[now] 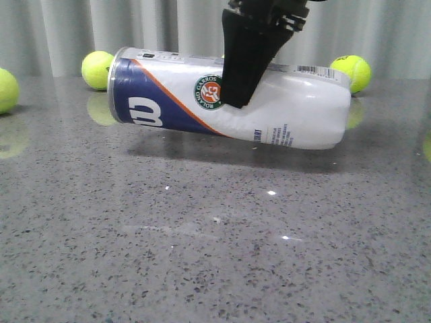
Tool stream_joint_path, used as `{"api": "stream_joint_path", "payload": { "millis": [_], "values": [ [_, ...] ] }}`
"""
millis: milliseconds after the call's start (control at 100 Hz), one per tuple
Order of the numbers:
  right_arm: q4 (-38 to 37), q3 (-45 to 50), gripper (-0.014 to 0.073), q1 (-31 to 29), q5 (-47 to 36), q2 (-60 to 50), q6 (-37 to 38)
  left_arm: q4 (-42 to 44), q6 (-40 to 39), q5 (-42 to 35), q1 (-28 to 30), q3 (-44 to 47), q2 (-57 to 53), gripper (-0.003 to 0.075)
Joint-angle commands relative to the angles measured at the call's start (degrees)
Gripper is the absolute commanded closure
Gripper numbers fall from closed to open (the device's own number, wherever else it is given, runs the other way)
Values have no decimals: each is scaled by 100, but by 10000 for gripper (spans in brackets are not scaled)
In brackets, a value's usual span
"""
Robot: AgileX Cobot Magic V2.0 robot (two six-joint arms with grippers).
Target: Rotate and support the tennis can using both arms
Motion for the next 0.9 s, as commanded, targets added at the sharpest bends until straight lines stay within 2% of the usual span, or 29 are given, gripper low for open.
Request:
{"api": "stream_joint_path", "payload": {
  "millis": [0, 260, 510, 580, 750, 890],
  "values": [
    [56, -186, 345, 22, -100, -236, -598, -47, -37, -425, 10, 271, -220, 741],
    [56, -186, 345, 29, -185, -85, -1588, -47, -37, -425, 10, 271, -220, 741],
    [56, -186, 342, 29, -265, 50, -1736, -47, -37, -425, 10, 271, -220, 741],
    [56, -186, 278, 29, -267, 50, -1736, -47, -37, -425, 10, 271, -220, 741],
    [56, -186, -73, 29, -244, 50, -1736, -47, -37, -425, 10, 271, -220, 741],
    [56, -186, -52, 29, -196, 43, -1736, -47, -37, -425, 10, 271, -220, 741]
  ]
}}
